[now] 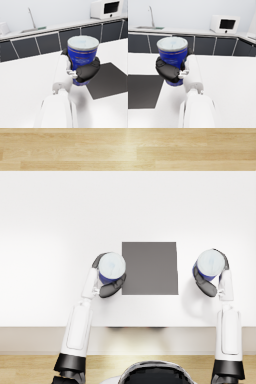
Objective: Pick up the blue can on the left and place it in the middle, then pick up the blue can on the right and place it on top of the can in the middle
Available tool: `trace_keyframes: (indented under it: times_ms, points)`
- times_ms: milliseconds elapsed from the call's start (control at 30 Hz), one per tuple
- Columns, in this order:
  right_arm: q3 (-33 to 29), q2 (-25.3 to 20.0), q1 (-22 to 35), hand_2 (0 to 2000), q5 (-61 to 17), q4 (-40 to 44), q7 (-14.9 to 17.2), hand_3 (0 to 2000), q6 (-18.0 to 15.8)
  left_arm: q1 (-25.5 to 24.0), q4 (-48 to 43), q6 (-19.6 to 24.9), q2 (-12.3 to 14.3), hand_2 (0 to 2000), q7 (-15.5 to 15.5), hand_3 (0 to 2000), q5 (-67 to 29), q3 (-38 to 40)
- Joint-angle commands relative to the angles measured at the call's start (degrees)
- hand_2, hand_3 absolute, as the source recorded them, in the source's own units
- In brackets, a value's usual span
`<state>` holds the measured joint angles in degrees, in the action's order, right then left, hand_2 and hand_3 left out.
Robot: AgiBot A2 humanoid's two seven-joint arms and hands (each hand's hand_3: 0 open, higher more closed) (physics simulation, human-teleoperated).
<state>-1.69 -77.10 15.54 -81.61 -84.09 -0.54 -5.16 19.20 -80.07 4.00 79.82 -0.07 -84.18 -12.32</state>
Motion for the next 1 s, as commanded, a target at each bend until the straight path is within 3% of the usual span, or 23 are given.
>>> trace_keyframes:
  times_ms: [33,167,367,400,433,500,533,567,700,733,767,800,833,900,1000]
  points:
    - [1.7,0.0,-1.0,2000,0.0,-9.5,0.0,1520,-0.4,4.9,1.5,0.0,2.6,2000,0.0,1520,0.0,-5.1]
    - [1.7,-0.5,0.0,2000,0.0,-11.6,-0.1,1520,-0.9,8.9,7.3,0.0,5.2,2000,-0.1,1520,9.4,-9.1]
    - [4.0,-1.3,1.6,2000,0.0,-11.6,0.0,1520,-1.0,15.8,19.9,0.0,9.6,2000,-0.3,1520,13.4,-12.4]
    - [3.9,-1.4,1.6,2000,0.0,-11.6,0.0,1520,-1.1,18.9,21.1,0.0,6.1,2000,-0.4,1520,13.6,-20.2]
    - [3.9,-1.5,1.6,2000,0.0,-11.6,0.0,1520,-1.2,17.7,22.4,0.0,9.7,2000,-0.4,1520,13.7,-14.7]
    - [3.5,-1.7,1.8,2000,0.0,-11.3,0.0,1520,-1.3,17.9,24.3,0.1,10.1,2000,-0.7,1520,13.8,-15.7]
    - [3.7,-1.8,2.0,2000,0.0,-11.1,0.0,1520,-1.4,19.6,25.1,0.1,7.3,2000,-3.0,1520,13.9,-21.8]
    - [3.8,-1.9,2.2,2000,0.0,-11.3,0.0,1520,-1.5,18.3,26.5,0.2,9.6,2000,-5.3,1520,13.9,-17.7]
    - [4.9,-2.5,3.5,2000,0.0,-12.1,-0.1,1520,-1.5,18.0,28.9,0.3,10.1,2000,-12.0,1520,14.0,-18.6]
    - [5.0,-2.7,3.9,2000,0.0,-12.1,-0.1,1520,-1.4,19.5,29.3,0.4,7.7,2000,-13.1,1520,14.0,-24.7]
    - [5.3,-2.8,3.9,2000,0.0,-12.5,-0.1,1520,-1.5,18.4,30.0,0.4,9.8,639,-14.3,1193,14.0,-20.2]
    - [5.7,-2.9,4.0,2000,0.0,-12.6,-0.1,1520,-1.5,20.1,31.5,-0.1,8.3,0,-15.5,867,14.0,-25.1]
    - [5.8,-2.9,3.8,2000,0.0,-12.9,-0.1,1520,-1.4,19.4,33.1,-1.0,10.1,0,-16.4,540,14.0,-21.0]
    - [5.7,-3.1,3.8,2000,0.0,-12.9,-0.1,1520,-0.9,21.1,35.9,-2.4,8.9,0,-17.6,0,14.0,-25.6]
    - [5.8,-3.5,4.4,2000,0.0,-13.4,-0.1,1520,-2.5,19.9,36.0,-3.4,10.1,0,-18.3,0,14.0,-21.4]
